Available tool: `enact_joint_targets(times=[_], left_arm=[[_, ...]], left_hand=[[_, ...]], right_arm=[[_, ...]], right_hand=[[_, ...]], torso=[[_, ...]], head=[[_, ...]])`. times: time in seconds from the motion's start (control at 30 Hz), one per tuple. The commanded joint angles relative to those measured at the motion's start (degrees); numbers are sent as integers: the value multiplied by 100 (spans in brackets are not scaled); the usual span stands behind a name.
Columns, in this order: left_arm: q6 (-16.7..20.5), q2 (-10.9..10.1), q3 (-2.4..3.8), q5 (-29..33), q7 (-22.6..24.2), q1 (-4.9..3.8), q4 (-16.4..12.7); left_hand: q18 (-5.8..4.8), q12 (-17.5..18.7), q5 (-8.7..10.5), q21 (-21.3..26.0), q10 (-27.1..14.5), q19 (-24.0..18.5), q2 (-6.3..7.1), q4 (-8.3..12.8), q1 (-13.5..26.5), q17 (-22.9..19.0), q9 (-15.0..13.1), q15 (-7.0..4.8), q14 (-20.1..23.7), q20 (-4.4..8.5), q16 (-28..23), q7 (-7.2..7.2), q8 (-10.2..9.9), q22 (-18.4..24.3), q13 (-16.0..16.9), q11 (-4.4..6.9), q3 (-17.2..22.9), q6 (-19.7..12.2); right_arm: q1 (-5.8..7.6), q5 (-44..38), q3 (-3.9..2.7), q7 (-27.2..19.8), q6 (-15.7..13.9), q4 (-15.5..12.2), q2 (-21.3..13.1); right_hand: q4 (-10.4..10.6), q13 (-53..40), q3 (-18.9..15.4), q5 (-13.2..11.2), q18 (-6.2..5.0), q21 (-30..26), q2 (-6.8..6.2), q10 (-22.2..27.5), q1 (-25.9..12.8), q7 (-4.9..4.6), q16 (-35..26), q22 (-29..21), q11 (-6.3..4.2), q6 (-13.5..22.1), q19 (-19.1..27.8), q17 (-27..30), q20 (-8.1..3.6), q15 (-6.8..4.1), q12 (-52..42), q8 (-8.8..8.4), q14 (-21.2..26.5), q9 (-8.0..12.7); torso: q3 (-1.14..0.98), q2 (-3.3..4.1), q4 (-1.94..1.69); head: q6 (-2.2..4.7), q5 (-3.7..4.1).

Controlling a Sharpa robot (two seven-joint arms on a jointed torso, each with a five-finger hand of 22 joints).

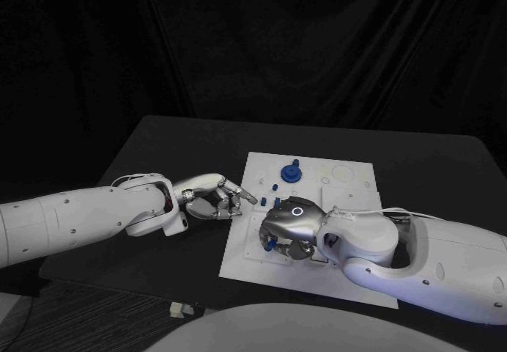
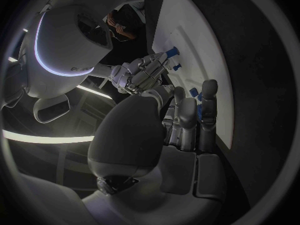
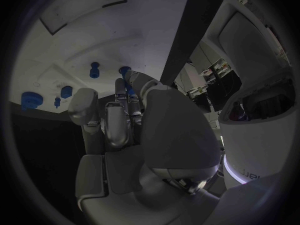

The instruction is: Assemble the parts on the task board

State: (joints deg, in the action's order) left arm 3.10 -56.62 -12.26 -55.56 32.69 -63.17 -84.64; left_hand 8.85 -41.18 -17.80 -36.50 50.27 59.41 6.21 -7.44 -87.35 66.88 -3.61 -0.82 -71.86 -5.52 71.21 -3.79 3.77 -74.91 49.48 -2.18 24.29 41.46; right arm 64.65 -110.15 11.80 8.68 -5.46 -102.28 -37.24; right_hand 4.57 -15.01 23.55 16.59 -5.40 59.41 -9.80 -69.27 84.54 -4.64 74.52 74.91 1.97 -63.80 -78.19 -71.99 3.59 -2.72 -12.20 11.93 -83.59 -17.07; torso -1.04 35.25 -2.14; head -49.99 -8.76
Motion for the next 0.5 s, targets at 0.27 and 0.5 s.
enact_joint_targets(times=[0.27, 0.5], left_arm=[[-86, 35, 4, 57, 90, 5, 4], [-94, 41, 4, 57, 88, 5, 8]], left_hand=[[58, 28, -38, 32, -12, -40, 45, 9, -11, -9, 7, 9, 40, 12, -32, -11, -26, -243, -12, 2, 32, -43], [58, 28, -38, 32, -12, -40, 45, 9, -11, -9, 7, 9, 40, 12, -32, -11, -26, -243, -12, 2, 32, -43]], right_arm=[[-17, -243, 0, 119, 106, -29, 1], [-17, -262, 0, 108, 178, -3, 31]], right_hand=[[-52, -31, 3, 74, -38, -32, 54, 45, -26, -49, -34, 754, -27, -141, 23, 31, -30, -42, -52, 34, 11, -183], [-70, -65, 4, 37, -49, -110, 72, 177, -101, -19, -74, 734, -23, -15, 68, 79, -37, -40, -71, -46, 44, -189]], torso=[[0, 1, 1], [1, 0, 0]], head=[[-1, 9], [-1, 3]])
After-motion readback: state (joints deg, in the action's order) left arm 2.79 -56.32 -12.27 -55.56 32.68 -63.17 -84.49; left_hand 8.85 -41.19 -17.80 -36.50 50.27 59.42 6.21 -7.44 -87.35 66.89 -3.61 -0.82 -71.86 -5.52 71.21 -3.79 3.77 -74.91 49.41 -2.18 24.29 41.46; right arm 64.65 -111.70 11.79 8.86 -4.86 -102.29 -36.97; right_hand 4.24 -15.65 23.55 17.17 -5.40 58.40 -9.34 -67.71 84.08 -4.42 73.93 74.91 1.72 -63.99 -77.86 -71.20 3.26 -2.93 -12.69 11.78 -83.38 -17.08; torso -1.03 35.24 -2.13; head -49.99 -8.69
